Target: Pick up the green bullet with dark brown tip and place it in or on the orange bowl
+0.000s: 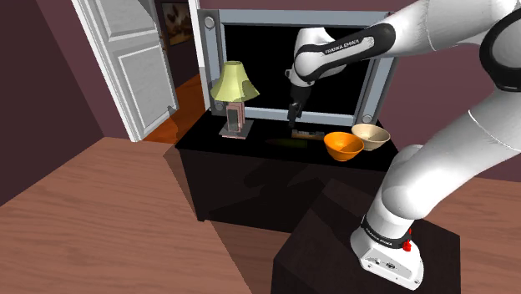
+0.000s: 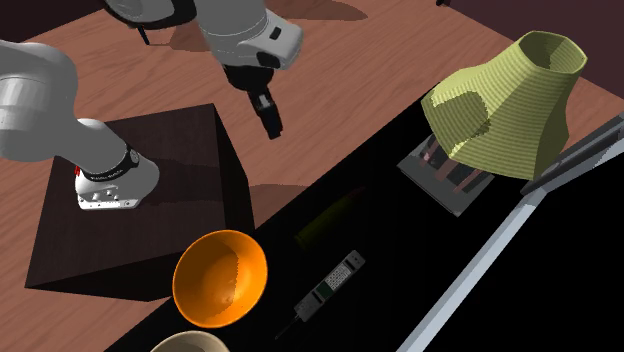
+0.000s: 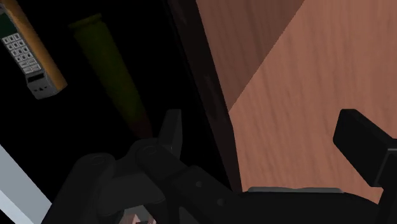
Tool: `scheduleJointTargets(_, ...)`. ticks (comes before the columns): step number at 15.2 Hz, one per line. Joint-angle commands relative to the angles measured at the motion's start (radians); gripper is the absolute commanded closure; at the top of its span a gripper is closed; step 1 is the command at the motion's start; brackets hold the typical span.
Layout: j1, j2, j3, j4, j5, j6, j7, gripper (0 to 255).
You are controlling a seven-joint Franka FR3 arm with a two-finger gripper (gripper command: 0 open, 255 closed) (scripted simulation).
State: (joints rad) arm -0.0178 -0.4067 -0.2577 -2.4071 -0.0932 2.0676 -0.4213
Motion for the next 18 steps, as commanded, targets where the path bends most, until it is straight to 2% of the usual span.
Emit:
scheduleJointTargets(1,0.0,0.075,-0.036,0.017,0.002,0.049,-0.062,0)
scheduleJointTargets(5,0.0,0.224,-0.091,0.07,0.028,0.121,-0.181,0)
scheduleJointTargets(10,-0.011,0.427,-0.136,0.166,0.096,0.191,-0.34,0)
scheduleJointTargets(18,-0.09,0.761,-0.126,0.39,0.222,0.24,-0.571,0)
